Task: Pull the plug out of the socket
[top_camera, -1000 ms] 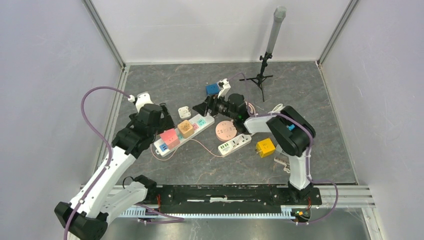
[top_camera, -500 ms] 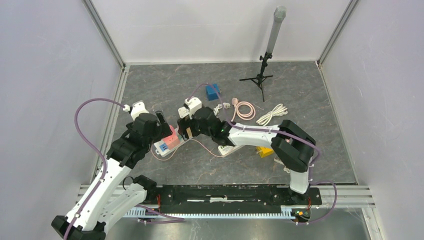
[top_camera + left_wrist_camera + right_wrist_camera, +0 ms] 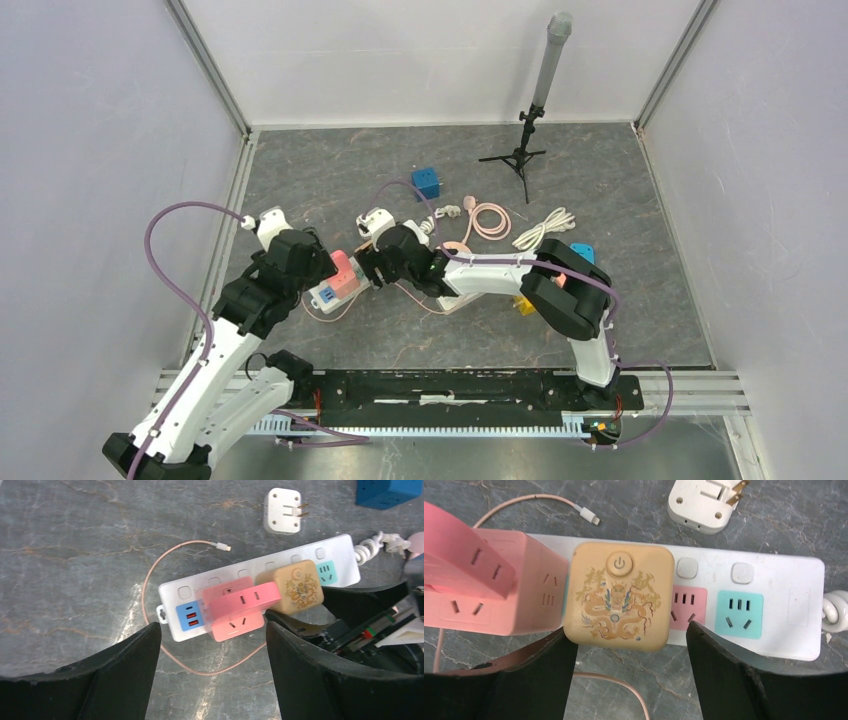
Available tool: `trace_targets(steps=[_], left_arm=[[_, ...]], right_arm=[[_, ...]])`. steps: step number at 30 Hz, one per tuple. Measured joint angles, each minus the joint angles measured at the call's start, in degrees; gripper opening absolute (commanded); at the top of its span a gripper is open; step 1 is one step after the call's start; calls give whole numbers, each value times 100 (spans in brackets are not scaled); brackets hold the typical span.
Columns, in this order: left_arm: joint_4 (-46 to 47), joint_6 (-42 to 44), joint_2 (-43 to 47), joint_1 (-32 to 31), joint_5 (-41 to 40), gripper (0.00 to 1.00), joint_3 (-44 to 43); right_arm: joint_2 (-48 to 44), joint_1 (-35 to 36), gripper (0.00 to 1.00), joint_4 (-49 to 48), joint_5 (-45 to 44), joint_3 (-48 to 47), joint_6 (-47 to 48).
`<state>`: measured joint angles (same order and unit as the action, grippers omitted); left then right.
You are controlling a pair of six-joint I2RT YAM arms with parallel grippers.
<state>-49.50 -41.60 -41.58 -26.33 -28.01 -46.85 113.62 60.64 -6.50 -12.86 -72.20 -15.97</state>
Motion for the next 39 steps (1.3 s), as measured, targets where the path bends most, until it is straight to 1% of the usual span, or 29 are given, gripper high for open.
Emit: trace_targets(steps=[3,4,6,8,9,10,12,14,15,20,23,27,30,34,37,39], left_arm=[[-273,-105,0,2,-177,83,-116],[-321,-125,0,2,-210,83,-149],[-424,-195,-13,9,-247,82,-195],[-494,-238,-68,50,-243,82,-195],[-501,-243,-111,90,-238,82,-195],[-498,-243,-168,136,-232,82,-195],[-483,-238,-341,291,-177,82,-195],[-437,-232,-553,520,-42,81,-195],[-393,-229,-673,640,42,80,-195],[-50,-229,-1054,1130,575,70,-195],[101,-232,-1241,1292,752,67,-168],[409,-251,-1432,1351,894,64,160],[708,-326,-1580,1351,1119,63,612],[1095,-424,-1967,1351,1410,65,1051],[1366,-472,-2074,1351,1528,66,1174],[1554,-501,-2057,1351,1558,66,1176]], right_arm=[[24,-4,77,-122,55,-48,42],[70,-4,74,-155,57,-120,44],[162,-4,65,-212,52,-256,42],[240,-7,53,-214,39,-365,13],[254,-4,45,-205,-4,-391,4],[260,-2,40,-205,-33,-398,-33],[260,-7,34,-203,-59,-398,-72],[258,-4,31,-203,-103,-393,-116],[256,-4,31,-205,-140,-387,-122],[66,-83,31,-173,-315,-153,-195],[-37,-219,31,-149,-382,-28,-221],[-79,-380,33,-168,-385,37,-269],[-85,-435,34,-170,-302,46,-310],[-87,-487,36,-175,-151,46,-341],[-87,-511,41,-181,-46,46,-358],[-94,-531,47,-179,13,46,-356]])
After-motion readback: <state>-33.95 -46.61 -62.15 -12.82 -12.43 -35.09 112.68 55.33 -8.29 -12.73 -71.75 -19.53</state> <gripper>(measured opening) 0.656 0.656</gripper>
